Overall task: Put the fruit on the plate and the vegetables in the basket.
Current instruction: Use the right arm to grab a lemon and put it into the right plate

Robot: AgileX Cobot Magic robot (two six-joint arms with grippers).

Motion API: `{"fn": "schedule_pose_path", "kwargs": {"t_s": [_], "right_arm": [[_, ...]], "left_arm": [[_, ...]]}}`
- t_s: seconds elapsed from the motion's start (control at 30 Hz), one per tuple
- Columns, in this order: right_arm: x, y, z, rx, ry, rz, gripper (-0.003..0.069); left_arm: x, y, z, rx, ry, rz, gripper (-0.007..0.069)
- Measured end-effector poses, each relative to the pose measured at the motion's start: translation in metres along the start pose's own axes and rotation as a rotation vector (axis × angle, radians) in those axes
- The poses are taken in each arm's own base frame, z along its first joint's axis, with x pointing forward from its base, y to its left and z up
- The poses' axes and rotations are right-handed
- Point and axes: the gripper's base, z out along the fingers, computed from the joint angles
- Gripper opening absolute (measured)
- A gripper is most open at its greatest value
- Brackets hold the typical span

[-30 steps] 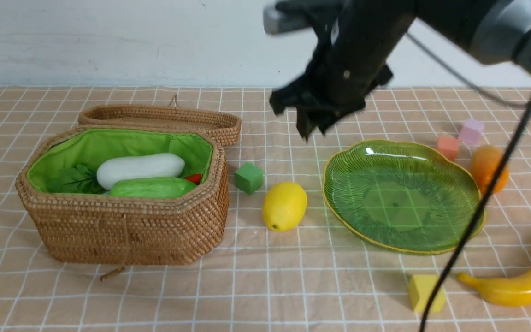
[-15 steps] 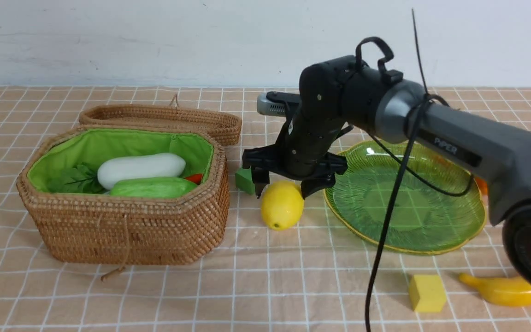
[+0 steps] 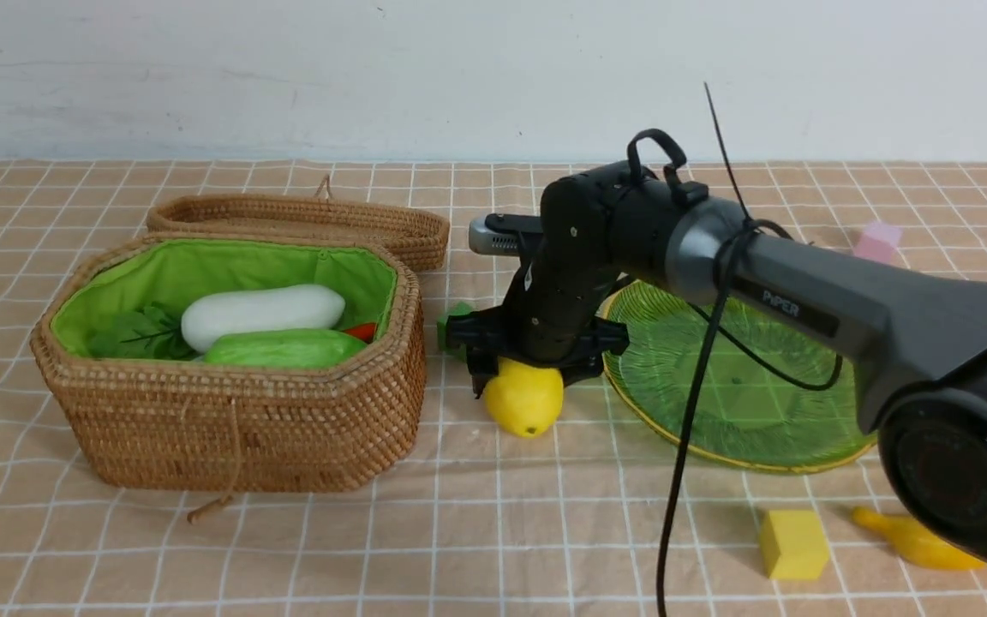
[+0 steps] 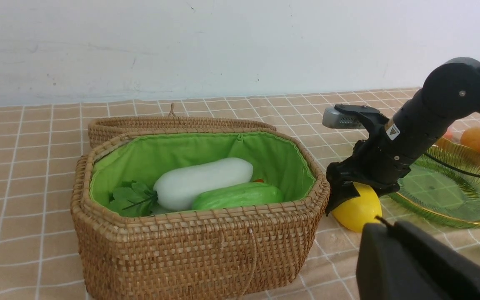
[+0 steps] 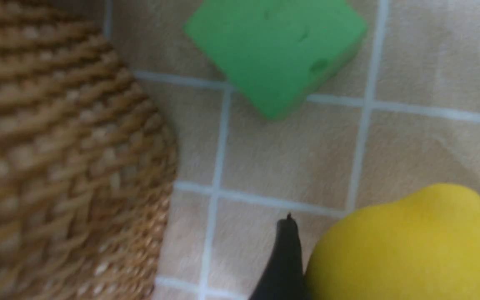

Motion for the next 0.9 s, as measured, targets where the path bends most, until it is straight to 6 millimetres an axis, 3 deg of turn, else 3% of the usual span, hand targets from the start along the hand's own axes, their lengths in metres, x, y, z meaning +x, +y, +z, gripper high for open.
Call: {"fn": "schedule_pose_path", "kwargs": {"t_s": [0.17, 0.3, 0.33, 0.4, 0.47, 0.57, 0.6, 0.67, 0.8, 0.9], "right_arm": [[0.001, 0.005, -0.014, -0.015, 0.065, -0.037, 0.0576], [-0.01, 0.01, -0.084, 0.038, 0.012, -0.104, 0.0576], [-0.01, 0.009, -0.087, 0.044, 0.007, -0.107, 0.0576], [-0.019, -0.011, -0.127, 0.151, -0.05, -0.115, 0.0576], [-0.027, -0.034, -0.138, 0.212, -0.073, -0.081, 0.0576], [-0.031, -0.082, -0.127, 0.272, -0.025, 0.021, 0.0576], [-0.031, -0.085, -0.125, 0.273, -0.02, 0.028, 0.0576], [-0.028, -0.112, -0.098, 0.261, 0.039, 0.094, 0.0576], [-0.026, -0.13, -0.064, 0.213, 0.073, 0.162, 0.0577], [-0.025, -0.134, -0.061, 0.204, 0.083, 0.179, 0.062]], "left_arm": [[0.0, 0.0, 0.0, 0.005, -0.005, 0.009, 0.0008], [-0.007, -0.009, -0.001, 0.094, -0.083, 0.066, 0.0008], [-0.008, -0.009, -0.001, 0.1, -0.088, 0.066, 0.0008], [-0.012, -0.017, -0.001, 0.176, -0.126, 0.034, 0.0008], [-0.012, -0.02, 0.0, 0.209, -0.123, 0.001, 0.0008], [-0.009, -0.024, 0.004, 0.236, -0.074, -0.066, 0.0008], [-0.009, -0.024, 0.004, 0.237, -0.069, -0.07, 0.0008], [-0.006, -0.025, 0.006, 0.239, -0.027, -0.101, 0.0008], [-0.003, -0.026, 0.008, 0.234, 0.005, -0.108, 0.0008], [-0.003, -0.026, 0.009, 0.231, 0.012, -0.102, 0.0008]]}}
